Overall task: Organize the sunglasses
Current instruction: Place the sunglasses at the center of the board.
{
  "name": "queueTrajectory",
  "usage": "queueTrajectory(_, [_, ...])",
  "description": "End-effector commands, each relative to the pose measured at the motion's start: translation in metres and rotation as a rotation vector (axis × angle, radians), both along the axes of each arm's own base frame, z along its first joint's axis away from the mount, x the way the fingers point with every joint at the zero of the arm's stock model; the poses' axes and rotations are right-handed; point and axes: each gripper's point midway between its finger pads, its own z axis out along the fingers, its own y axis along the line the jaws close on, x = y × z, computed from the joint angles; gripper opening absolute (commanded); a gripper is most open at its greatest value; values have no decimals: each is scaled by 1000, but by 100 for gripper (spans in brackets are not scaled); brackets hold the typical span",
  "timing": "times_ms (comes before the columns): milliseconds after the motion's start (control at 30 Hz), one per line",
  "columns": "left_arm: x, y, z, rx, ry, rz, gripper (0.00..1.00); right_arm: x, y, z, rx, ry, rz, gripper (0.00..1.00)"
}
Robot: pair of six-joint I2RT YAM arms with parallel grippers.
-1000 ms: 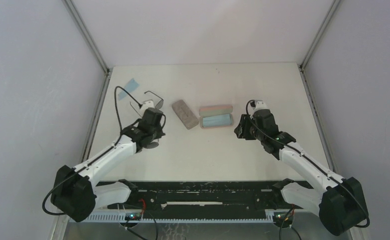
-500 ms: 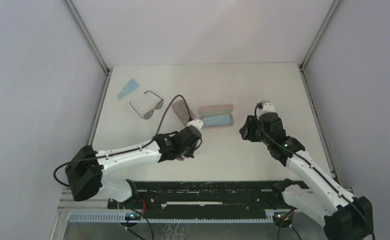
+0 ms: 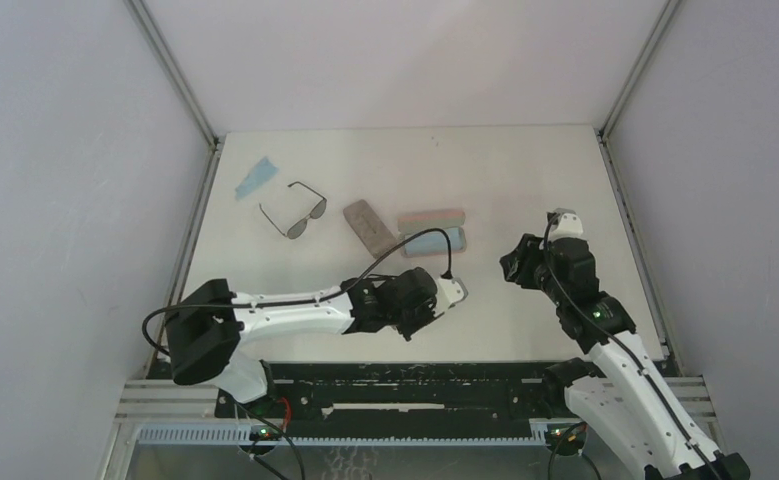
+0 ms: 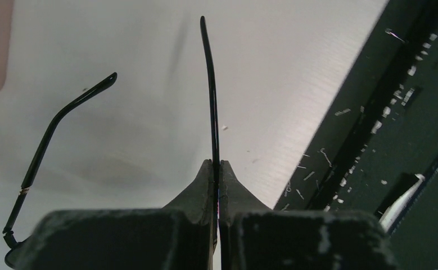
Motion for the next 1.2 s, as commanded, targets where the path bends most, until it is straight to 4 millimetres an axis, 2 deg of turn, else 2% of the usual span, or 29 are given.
queueTrajectory(0, [-16, -46, 31, -107, -64, -279, 0, -1, -3, 7, 39, -20, -27, 47])
queueTrajectory(267, [-21, -73, 16, -83, -80, -398, 4, 0, -3, 1, 55, 7, -14, 47])
queueTrajectory(500, [-13, -66, -9, -9, -90, -369, 13, 0, 2, -5, 62, 32, 21, 48])
queueTrajectory(633, [-10, -61, -15, 6, -104, -343, 20, 1, 6, -8, 65, 47, 46, 48])
queueTrajectory(700, [-8, -61, -11, -1, -110, -327, 25, 1, 8, -10, 59, 50, 61, 48])
queueTrajectory(833, [-8, -61, 9, -61, -125, -298, 34, 1, 14, -14, 42, 63, 120, 50])
queueTrajectory(1000, [-9, -55, 66, -219, -170, -225, 38, 4, 26, -20, 17, 113, 211, 51])
queueTrajectory(1067, [-3, -44, 87, -282, -211, -152, 39, 4, 32, -22, -24, 137, 250, 51])
queueTrajectory(1167, [19, -20, 111, -394, -247, 37, 46, 8, 47, -24, -105, 150, 313, 52])
